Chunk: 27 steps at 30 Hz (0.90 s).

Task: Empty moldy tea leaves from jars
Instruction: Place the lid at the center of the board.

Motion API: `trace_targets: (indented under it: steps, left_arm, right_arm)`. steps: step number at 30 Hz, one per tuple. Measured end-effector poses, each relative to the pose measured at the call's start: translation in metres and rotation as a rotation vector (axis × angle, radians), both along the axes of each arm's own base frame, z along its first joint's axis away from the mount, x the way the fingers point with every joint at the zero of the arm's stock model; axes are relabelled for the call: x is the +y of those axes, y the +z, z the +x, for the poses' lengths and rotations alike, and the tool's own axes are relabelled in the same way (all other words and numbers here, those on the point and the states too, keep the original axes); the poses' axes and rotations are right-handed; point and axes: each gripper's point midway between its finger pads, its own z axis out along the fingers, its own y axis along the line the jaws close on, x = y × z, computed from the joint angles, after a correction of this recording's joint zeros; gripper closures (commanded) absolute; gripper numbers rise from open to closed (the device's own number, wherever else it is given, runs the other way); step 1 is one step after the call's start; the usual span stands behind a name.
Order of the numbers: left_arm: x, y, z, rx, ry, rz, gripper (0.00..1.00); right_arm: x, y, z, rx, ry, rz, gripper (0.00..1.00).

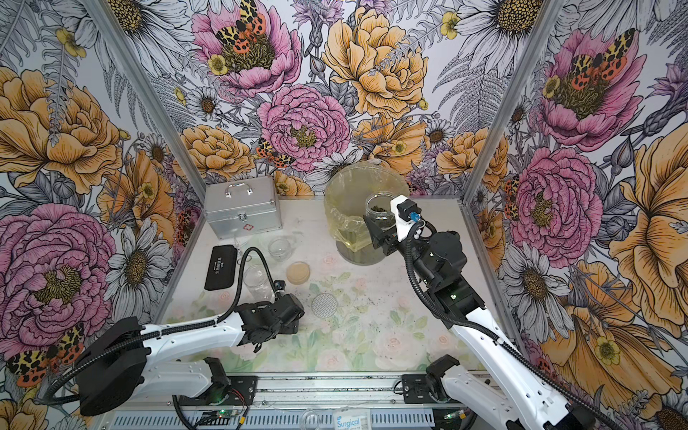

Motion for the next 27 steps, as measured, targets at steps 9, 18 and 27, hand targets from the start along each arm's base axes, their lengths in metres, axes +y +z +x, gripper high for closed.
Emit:
trace_targets:
  steps: [9,18,27]
  left_arm:
    - [-0.013,-0.004,0.004,-0.021,-0.018,-0.089,0.3]
    - [-0.014,0.022,0.005,-0.068,-0.032,-0.149,0.01]
    - [-0.008,0.076,0.013,-0.122,0.004,-0.216,0.04]
  right_arm:
    - [0.004,-0.005,0.004,0.019,0.009,-0.002,1.0]
    - [0.008,-0.005,0.007,0.023,0.027,-0.006,1.0]
    - [0.01,-0.006,0.008,0.026,0.033,-0.009,1.0]
